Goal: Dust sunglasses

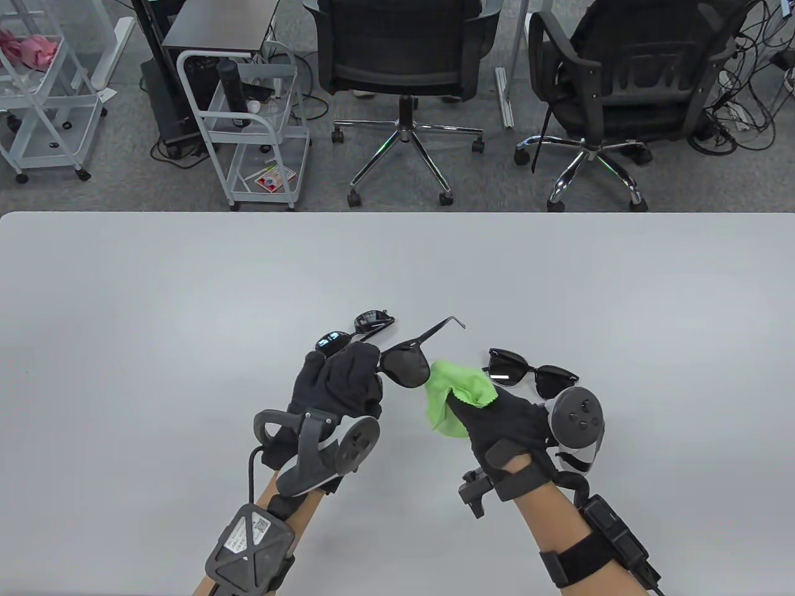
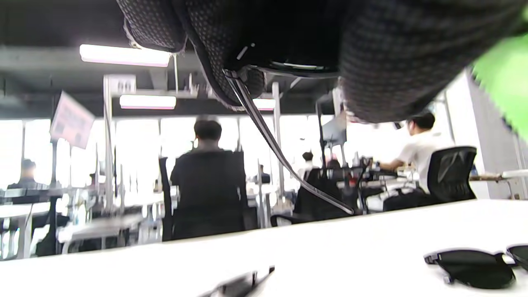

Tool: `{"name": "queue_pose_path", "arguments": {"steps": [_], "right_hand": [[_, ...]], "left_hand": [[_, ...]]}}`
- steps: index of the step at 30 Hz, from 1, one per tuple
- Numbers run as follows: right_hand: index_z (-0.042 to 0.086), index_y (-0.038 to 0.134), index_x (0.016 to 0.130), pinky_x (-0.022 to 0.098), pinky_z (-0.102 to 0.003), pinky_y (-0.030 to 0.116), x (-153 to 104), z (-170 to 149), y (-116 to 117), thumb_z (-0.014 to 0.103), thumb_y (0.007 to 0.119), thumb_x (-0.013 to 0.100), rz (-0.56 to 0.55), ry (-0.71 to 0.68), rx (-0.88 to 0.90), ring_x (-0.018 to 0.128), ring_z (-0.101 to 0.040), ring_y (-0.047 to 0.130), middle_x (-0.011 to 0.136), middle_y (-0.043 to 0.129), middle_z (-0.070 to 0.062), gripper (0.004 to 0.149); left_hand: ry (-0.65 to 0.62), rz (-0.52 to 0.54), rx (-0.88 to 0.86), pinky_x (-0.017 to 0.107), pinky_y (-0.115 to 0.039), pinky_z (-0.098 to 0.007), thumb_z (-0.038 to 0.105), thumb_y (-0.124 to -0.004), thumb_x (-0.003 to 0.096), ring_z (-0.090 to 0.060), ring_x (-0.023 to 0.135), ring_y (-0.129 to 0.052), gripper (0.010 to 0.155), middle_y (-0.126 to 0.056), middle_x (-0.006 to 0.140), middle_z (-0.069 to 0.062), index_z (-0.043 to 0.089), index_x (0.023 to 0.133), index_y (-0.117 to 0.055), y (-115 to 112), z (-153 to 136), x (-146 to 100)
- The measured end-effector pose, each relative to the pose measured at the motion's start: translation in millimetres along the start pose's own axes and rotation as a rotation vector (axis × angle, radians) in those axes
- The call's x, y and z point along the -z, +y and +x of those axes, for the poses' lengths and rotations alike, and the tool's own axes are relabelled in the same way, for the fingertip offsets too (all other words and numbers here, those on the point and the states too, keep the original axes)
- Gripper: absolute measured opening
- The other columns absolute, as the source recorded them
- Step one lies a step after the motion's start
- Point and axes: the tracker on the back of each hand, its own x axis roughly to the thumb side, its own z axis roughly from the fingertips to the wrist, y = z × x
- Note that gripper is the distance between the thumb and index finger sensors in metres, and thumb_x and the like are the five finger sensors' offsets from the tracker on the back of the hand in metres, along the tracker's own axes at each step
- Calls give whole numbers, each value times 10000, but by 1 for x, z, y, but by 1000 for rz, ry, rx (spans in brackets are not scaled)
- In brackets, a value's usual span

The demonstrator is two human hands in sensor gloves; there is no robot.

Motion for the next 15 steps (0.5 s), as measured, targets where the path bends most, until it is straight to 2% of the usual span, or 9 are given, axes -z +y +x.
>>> {"name": "queue_pose_path", "arguments": {"steps": [4,8,12,15], "right_hand": [[139,804,903,602,-633,681,3,11,-20,365,805,476,-45,-98,-88,811,-369,931,909,916,-70,483],[139,732,956,615,-669,633,6,17,-27,363,799,475,7,-166,-236,900,-421,827,998,827,-82,535],[136,650,1000,625,-713,560,10,19,-13,369,791,473,251,-203,-337,968,-469,704,1063,722,-95,594],[135,646,1005,625,-731,528,8,24,6,376,793,460,365,-242,-390,978,-482,679,1070,710,-104,614]], "left_hand": [[-6,-39,2,787,-631,-463,466,-944,300,-137,1056,-788,927,-527,1095,176,418,1013,-353,-8,-10,4],[-111,-86,33,813,-601,-443,445,-943,301,-95,1096,-710,924,-485,1104,236,482,990,-329,-14,-7,4],[-160,-52,66,819,-603,-424,458,-945,292,-69,1098,-694,925,-488,1101,267,512,979,-329,-12,-1,2],[-220,-45,92,822,-603,-416,459,-946,287,-54,1099,-687,924,-486,1098,282,528,972,-330,-11,5,0]]}}
